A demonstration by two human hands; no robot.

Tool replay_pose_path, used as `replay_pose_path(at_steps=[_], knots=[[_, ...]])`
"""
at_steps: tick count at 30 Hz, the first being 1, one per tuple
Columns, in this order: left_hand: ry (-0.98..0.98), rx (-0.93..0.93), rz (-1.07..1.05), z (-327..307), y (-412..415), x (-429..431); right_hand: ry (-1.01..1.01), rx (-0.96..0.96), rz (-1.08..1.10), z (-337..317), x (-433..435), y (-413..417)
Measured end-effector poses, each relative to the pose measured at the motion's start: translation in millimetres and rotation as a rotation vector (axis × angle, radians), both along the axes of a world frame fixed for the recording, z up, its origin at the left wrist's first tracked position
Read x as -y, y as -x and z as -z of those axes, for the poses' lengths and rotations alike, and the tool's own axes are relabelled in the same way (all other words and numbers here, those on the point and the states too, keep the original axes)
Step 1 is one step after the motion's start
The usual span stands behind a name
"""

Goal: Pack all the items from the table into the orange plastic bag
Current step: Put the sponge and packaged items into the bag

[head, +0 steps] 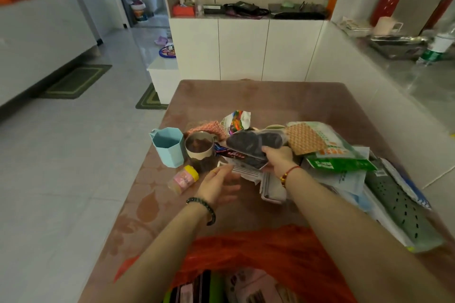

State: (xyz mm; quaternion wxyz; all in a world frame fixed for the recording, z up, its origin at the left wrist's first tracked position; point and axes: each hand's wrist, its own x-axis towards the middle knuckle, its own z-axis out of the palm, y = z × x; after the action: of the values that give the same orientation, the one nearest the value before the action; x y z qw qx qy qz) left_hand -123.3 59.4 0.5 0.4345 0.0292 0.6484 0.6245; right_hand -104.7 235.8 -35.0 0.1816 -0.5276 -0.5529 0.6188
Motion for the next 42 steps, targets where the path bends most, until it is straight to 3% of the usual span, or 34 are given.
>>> replay_pose_path(at_steps=[7, 10, 12, 14, 17, 18, 23, 26, 29, 31, 35, 38, 40, 42], knots=[[-0.164, 0.236, -0.116, 6, -2, -11, -0.244, -0.215, 0.049, -34, 22, -33], [-0.339, 0.349, -0.101, -3, -10, -25, -0.266, -0.443, -0.017, -49, 45, -68], [-0.503, 0.428, -0.068, -11, -17, -34, -0.311, -0.493, -0.118, -53, 60, -91], [-0.58, 0.444, -0.103, -10, -18, -42, -0.337, -0.419, -0.289, -53, 61, -109], [-0.481, 0.344, -0.22, -7, -13, -44, -0.177, -0.208, -0.657, -62, 31, -132], [-0.421, 0.294, -0.261, -5, -9, -42, -0.159, -0.142, -0.682, -64, 16, -136], [-0.218, 0.165, -0.301, 6, 13, -27, -0.584, 0.076, -0.134, -53, -58, -108], [-0.171, 0.198, -0.242, 11, 16, -19, -0.688, 0.343, -0.214, -37, -87, -74], [-0.135, 0.216, -0.175, 17, 15, -12, -0.654, 0.609, -0.347, -24, -102, -55], [-0.13, 0.207, -0.169, 18, 16, -7, -0.566, 0.499, -0.304, -25, -102, -48], [-0.15, 0.126, -0.204, 15, 15, 2, -0.489, 0.023, -0.097, -54, -75, -60], [-0.229, 0.063, -0.175, 5, 5, 4, -0.211, -0.381, -0.21, -89, -25, -95], [-0.276, 0.031, -0.089, -7, -8, 5, -0.114, -0.453, -0.391, -97, 13, -117], [-0.312, -0.016, 0.025, -18, -21, 7, -0.105, -0.421, -0.439, -92, 47, -130]])
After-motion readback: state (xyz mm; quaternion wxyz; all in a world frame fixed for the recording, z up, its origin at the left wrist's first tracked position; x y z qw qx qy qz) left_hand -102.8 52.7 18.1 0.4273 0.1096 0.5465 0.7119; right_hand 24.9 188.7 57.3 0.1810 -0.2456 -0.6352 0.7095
